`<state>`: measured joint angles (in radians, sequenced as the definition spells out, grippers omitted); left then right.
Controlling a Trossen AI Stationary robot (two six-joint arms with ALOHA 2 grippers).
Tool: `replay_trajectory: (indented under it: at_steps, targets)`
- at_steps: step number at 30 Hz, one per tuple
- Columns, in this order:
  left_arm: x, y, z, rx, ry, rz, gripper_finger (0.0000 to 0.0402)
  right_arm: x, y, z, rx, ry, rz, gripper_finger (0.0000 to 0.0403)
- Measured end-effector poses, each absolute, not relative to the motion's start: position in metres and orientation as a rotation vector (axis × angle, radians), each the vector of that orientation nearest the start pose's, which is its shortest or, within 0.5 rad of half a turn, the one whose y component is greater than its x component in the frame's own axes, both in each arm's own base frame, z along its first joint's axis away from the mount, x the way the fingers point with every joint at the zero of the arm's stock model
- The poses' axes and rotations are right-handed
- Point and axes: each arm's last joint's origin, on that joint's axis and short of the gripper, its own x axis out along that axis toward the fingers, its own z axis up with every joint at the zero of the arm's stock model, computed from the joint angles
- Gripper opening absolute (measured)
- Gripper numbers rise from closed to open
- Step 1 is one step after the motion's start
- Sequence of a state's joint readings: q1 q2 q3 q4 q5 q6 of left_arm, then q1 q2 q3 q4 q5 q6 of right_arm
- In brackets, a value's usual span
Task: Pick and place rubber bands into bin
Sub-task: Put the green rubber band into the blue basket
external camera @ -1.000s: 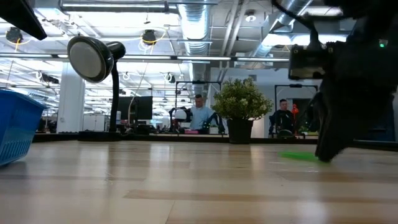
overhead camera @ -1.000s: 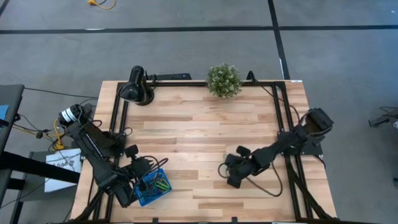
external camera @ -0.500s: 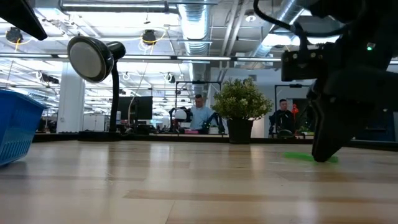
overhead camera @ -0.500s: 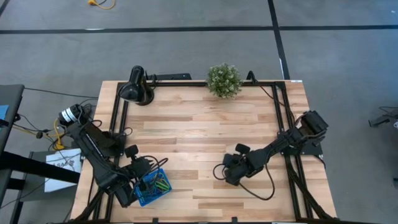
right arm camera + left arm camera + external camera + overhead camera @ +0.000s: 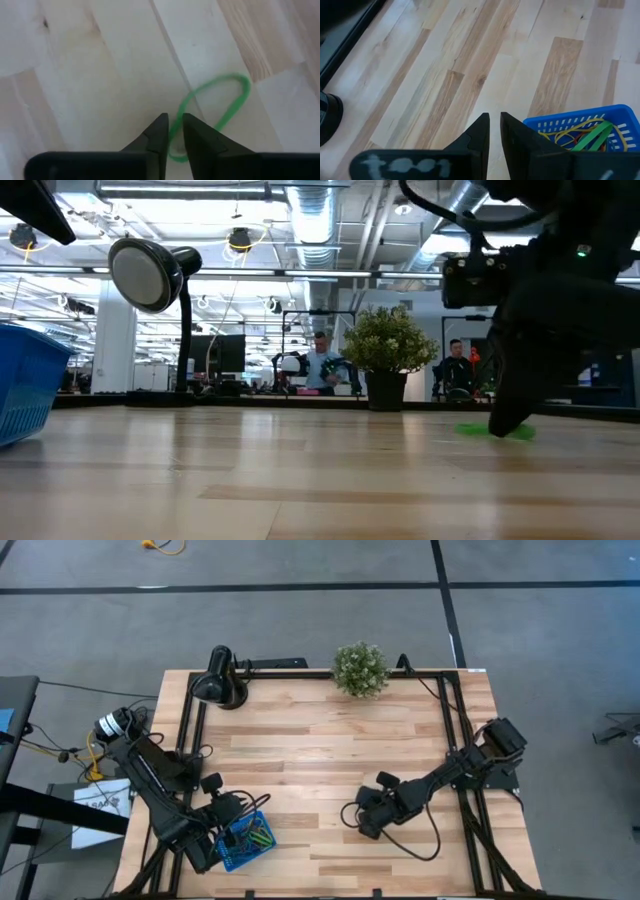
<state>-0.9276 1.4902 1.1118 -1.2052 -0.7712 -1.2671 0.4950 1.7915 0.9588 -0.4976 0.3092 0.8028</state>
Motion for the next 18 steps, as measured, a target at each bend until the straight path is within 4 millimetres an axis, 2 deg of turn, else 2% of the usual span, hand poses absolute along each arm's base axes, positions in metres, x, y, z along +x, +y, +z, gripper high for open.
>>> replay_trajectory:
  at_steps: [6,10,15,18]
  targets:
    - [0.165,-0.186,0.243,0.033,0.857,0.487,0.0035,0.280,0.140,0.129,0.198,1.118,-0.368,0.0006]
    - [0.165,-0.186,0.243,0.033,0.857,0.487,0.0035,0.283,0.140,0.132,0.190,0.977,-0.474,0.0004]
    - [0.165,-0.186,0.243,0.032,0.857,0.486,0.0035,0.290,0.145,0.138,0.208,0.892,-0.428,0.0002]
    - [0.165,-0.186,0.243,0.032,0.856,0.486,0.0035,0.300,0.150,0.145,0.220,0.788,-0.354,0.0001]
